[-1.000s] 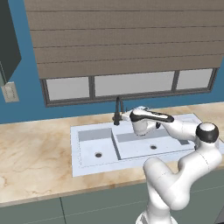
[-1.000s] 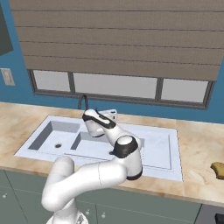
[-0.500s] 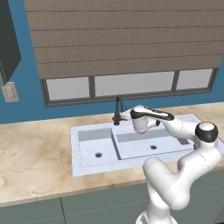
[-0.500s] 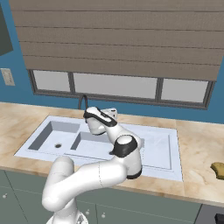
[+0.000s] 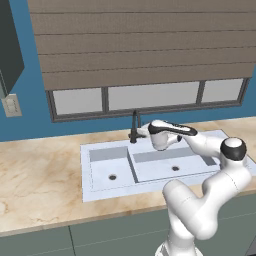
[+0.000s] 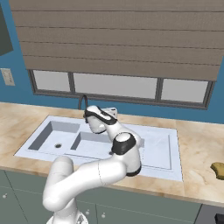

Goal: Soak the sponge with water for a few seconds and then drop it inside the sink.

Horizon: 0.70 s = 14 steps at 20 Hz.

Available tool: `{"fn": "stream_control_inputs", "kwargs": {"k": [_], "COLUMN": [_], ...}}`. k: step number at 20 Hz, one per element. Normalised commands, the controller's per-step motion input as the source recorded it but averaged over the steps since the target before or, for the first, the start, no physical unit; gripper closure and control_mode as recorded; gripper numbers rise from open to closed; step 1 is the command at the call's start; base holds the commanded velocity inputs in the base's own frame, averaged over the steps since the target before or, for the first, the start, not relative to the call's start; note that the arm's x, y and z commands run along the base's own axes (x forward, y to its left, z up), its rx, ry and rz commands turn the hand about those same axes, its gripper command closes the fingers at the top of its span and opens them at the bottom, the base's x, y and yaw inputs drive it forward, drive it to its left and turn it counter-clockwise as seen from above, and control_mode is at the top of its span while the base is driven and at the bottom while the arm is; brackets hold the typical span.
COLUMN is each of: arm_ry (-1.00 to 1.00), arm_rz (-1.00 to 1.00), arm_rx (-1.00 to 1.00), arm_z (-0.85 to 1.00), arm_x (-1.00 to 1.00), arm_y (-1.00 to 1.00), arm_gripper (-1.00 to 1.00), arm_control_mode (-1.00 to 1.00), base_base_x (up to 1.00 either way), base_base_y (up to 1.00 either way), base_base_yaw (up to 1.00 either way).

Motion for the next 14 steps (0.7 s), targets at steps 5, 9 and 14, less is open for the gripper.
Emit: {"fn": "stream_control_inputs", "kwargs": {"k": [5,9,14], "arm_ry": [0.00,0.00,0.00], "arm_rz": [-0.19,-0.20,-0.16], "arm_rx": [0.00,0.00,0.00], "arm_z": [-0.31,-0.33,-0.40], "arm_x": [0.25,0.20,0.15], "arm_y": [-0.01,-0.08,-0.13], "arm_gripper": [-1.00,-1.00,-1.00], "arm_control_mode": [-1.00,-1.00,-1.00], "base_base_x": [0.00,0.00,0.00], "base_base_y": [0.00,0.00,0.00], "base_base_yaw": [0.00,0.00,0.00]}}
